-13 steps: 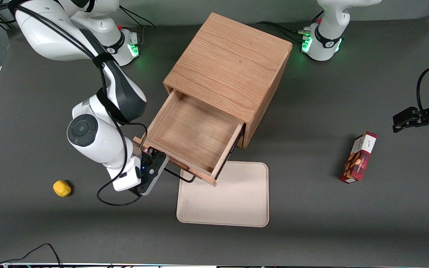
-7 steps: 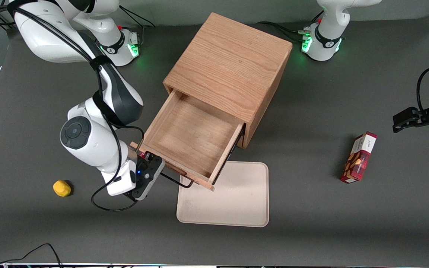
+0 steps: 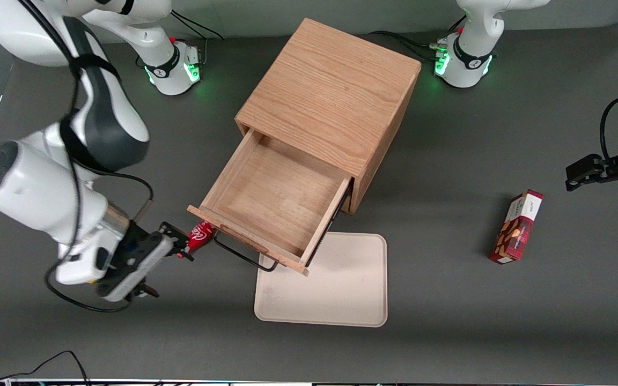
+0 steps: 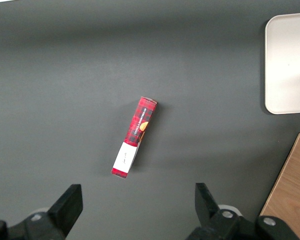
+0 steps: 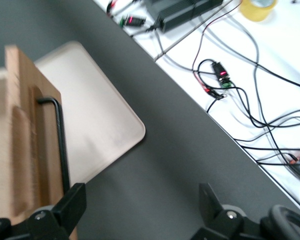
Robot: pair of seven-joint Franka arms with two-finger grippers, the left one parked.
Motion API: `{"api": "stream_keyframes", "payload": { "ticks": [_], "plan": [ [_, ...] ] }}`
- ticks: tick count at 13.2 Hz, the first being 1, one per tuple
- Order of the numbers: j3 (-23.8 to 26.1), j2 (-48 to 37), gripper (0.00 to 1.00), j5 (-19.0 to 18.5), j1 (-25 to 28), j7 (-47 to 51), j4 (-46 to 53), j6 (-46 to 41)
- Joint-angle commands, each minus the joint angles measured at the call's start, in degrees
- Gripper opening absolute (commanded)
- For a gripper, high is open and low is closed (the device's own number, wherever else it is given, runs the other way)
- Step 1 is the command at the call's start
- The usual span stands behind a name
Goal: Open upper drawer
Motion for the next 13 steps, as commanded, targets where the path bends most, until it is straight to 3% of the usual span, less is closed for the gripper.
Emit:
{"api": "stream_keyframes", "payload": {
  "ticks": [1,4,7,9,13],
  "plan": [
    [-0.9,-15.4,1.00,6.3,-4.8,7.0,-16.3,-0.5],
    [-1.4,-26.5,1.00,4.5,-10.7,24.8,-25.0,-11.4],
    [-3.3,-30.6,1.00,-4.7,-12.4,40.2,-24.4,-27.0],
    [-3.4,-32.1,1.00,-6.0,-12.4,42.7,-24.1,-31.7],
    [-3.3,-31.8,1.00,-8.2,-12.5,42.4,-23.1,-31.4]
  ]
}}
